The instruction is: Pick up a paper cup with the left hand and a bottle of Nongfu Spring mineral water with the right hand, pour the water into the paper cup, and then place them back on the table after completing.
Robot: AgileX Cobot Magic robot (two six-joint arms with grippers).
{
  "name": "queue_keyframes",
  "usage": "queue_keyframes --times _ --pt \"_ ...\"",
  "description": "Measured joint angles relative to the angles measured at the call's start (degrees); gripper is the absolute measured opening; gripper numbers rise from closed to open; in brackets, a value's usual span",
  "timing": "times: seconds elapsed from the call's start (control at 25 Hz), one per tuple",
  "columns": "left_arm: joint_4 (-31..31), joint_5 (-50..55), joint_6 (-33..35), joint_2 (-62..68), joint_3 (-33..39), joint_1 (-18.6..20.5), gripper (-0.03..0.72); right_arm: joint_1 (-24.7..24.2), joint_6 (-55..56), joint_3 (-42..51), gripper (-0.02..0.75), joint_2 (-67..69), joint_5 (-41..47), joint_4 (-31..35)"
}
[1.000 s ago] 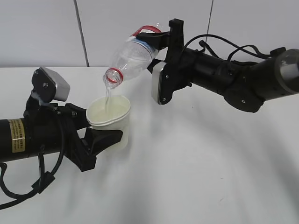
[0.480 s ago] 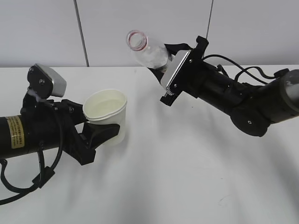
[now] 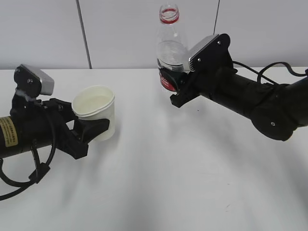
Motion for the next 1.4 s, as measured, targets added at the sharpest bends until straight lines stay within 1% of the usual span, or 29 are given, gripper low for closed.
queue_keyframes --times 0.12,0.24,0.36,0.48,0.6,0.96,1.16,1.4 --pt "-0.3 -0.4 1.6 1.8 0.0 0.1 0.436 0.0 3.4 1.4 0.413 -1.5 2.7 1.6" --pt "-1.4 -1.9 2.4 4.2 0.0 0.1 0.436 0.0 5.0 3.4 0.412 -1.7 2.7 3.0" --pt "-2.5 -6.3 3.8 7.3 0.0 0.2 0.436 0.0 5.4 6.2 0.412 -1.7 0.9 4.1" --pt "-2.7 -8.5 5.7 10.2 0.0 0.2 0.436 0.0 5.4 8.3 0.412 -1.7 0.1 8.3" --pt "-3.0 -9.1 6.9 11.9 0.0 0.2 0.436 0.0 5.4 9.2 0.412 -1.3 -0.2 10.7" --pt "-3.1 -13.5 10.6 14.7 -0.3 0.2 0.435 0.0 5.9 9.6 0.412 2.0 -0.9 11.5" --pt "-3.8 -15.2 11.6 16.9 -0.5 0.2 0.436 0.0 5.9 9.6 0.412 6.4 -5.9 11.6" --pt "-4.2 -15.5 13.2 20.6 -0.5 0.2 0.436 0.0 6.0 9.6 0.412 7.5 -7.6 11.8"
